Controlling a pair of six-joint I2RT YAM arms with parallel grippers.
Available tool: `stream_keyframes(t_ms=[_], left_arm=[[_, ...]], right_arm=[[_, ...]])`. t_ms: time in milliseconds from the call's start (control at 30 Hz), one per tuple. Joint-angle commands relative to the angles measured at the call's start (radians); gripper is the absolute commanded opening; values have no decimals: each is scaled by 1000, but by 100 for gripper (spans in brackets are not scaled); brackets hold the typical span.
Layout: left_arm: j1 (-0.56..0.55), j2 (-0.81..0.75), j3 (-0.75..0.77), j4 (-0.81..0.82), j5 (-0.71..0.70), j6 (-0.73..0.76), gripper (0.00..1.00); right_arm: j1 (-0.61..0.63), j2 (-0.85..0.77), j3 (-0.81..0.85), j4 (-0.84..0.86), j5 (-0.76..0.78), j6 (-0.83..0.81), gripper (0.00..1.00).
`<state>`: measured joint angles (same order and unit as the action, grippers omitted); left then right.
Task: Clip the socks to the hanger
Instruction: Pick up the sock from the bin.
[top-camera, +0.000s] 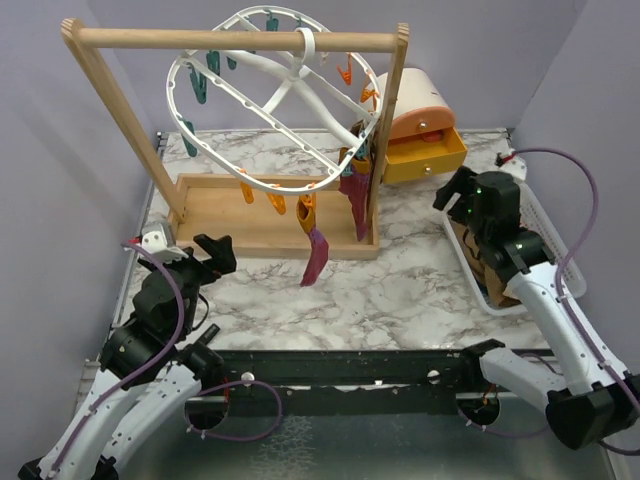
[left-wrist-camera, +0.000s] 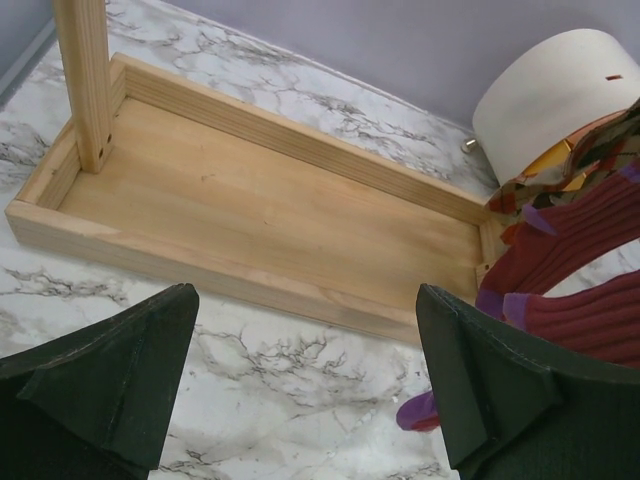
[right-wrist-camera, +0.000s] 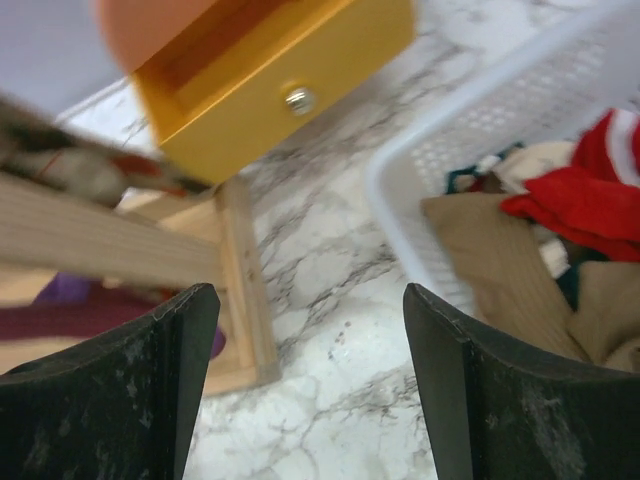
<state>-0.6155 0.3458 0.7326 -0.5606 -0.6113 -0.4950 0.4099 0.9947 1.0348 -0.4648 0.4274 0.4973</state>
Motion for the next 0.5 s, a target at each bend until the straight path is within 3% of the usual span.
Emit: stream_keyframes(t_ms=[0, 267, 467], left_arm=[[-3, -25, -11, 28, 25, 17, 99], [-3, -41, -18, 27, 49, 9, 99], [-3, -80, -30, 26, 28, 1, 99]], right_arm=[[-237, -27, -44, -13, -205, 183, 79], [-299, -95, -113, -124, 50, 158, 77], [-391, -58, -150, -115, 131, 127, 75]])
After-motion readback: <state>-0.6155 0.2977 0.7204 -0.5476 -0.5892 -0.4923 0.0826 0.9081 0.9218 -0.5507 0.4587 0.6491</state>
